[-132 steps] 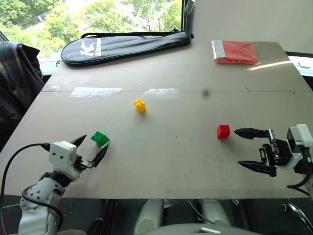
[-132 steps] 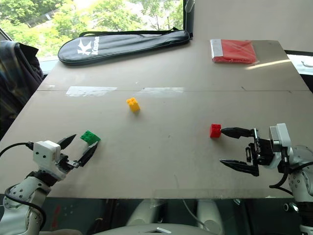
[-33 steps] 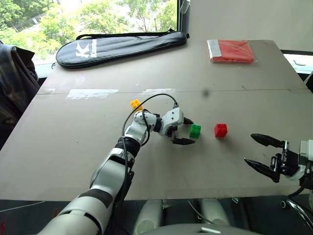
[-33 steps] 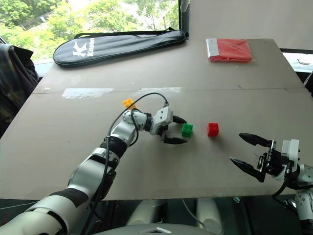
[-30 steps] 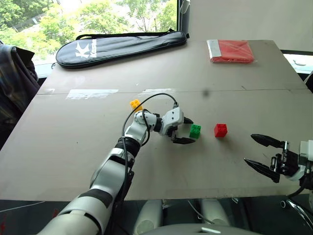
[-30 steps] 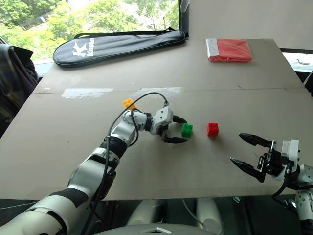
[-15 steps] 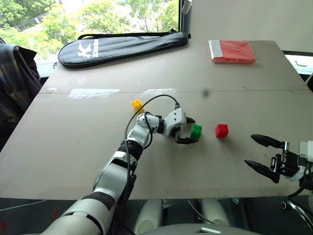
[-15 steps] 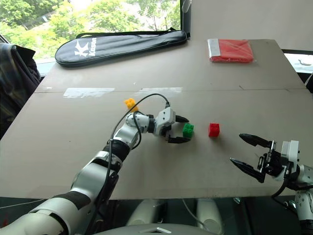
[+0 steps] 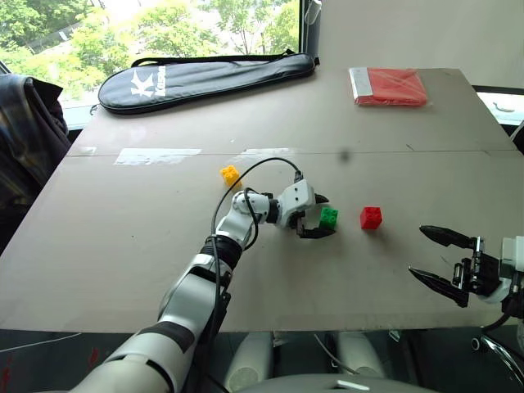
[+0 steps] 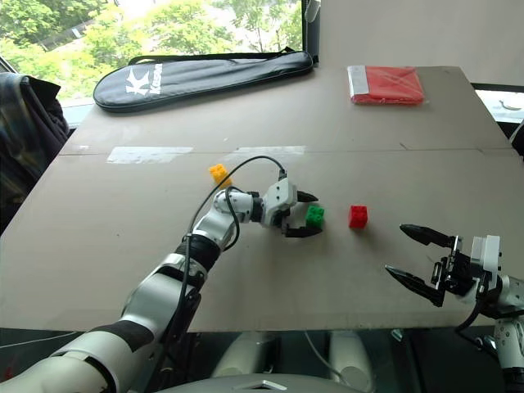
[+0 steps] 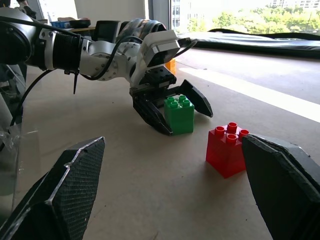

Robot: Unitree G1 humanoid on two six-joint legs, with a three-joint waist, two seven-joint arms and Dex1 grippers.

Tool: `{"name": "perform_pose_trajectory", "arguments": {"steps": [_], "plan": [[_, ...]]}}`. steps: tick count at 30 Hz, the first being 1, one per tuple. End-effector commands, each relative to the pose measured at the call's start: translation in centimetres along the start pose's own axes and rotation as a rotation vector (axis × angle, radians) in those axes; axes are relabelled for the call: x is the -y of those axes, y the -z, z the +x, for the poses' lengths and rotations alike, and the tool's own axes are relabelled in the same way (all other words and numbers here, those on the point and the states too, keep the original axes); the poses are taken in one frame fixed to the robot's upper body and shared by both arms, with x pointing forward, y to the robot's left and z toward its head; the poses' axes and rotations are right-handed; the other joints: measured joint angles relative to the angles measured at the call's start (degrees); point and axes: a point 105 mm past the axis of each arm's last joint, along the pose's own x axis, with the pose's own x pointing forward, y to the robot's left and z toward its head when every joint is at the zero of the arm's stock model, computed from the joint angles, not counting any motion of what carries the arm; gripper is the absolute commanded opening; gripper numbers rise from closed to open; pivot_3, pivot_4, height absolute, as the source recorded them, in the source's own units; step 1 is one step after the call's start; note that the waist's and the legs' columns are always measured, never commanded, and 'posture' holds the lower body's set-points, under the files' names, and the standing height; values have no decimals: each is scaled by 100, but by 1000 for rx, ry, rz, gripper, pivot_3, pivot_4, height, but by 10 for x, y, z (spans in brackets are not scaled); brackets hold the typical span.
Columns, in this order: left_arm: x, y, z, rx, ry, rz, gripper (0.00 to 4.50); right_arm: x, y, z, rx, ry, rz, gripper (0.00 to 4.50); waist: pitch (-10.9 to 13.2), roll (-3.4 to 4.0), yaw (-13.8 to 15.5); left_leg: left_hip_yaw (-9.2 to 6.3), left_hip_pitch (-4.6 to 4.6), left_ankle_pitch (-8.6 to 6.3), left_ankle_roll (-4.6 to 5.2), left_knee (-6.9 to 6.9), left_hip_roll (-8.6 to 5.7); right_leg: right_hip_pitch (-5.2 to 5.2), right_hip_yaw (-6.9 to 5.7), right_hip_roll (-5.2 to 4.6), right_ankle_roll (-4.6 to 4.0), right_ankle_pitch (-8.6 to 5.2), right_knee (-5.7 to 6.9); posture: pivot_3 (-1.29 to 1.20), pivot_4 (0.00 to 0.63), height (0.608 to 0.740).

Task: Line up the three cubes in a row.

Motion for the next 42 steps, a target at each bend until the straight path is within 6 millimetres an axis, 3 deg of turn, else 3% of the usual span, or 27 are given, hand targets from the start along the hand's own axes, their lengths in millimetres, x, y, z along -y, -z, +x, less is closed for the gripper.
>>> {"name": "perform_pose_trajectory", "arguments": {"steps": [1,9,17,23,26,34,38,42], "plan": [[2,2,7,-9,-21,-8,4413,0,-4,-2,-8,-7,-30,4500,0,0,1,0,1,0,0,0,0,0,0,0,0,0,1,0,150,740],[4,0,6,5,-6,8,4413,0,-5,-2,-12,-13,-33,4500,0,0,1,0,2,0,0,2,-2,0,1,-1,1,0,7,0,150,740],[2,-40,-13,183,38,80,4413,1,-7,1,-11,-20,-34,4500,2,-2,-21,0,-1,0,0,2,3,-3,3,-1,0,0,6,0,150,740],[-10,-79,-52,272,-18,147,4413,2,-8,6,-7,-39,-29,4500,1,0,-27,2,2,0,-1,1,17,-3,5,1,0,-1,7,0,150,740],[-19,-87,-79,283,-150,136,4413,6,-14,10,32,-32,-22,4500,2,-1,-53,6,2,0,-1,1,22,-5,10,1,0,-1,7,0,150,740],[-27,-80,-159,324,-652,7,4413,12,-26,16,110,-16,-15,4500,2,-1,-15,6,-1,1,-4,-3,31,-12,15,-1,-1,0,3,0,150,740],[-23,-52,-186,250,-919,-67,4413,16,-29,18,124,16,-23,4500,2,0,5,6,0,1,-3,-4,31,-11,15,-5,-1,0,4,0,150,740],[-14,-22,-198,202,-1153,-163,4413,18,-25,15,113,60,-32,4500,2,0,37,9,0,0,-4,-4,28,-11,15,-10,-1,0,2,0,150,740]]}}
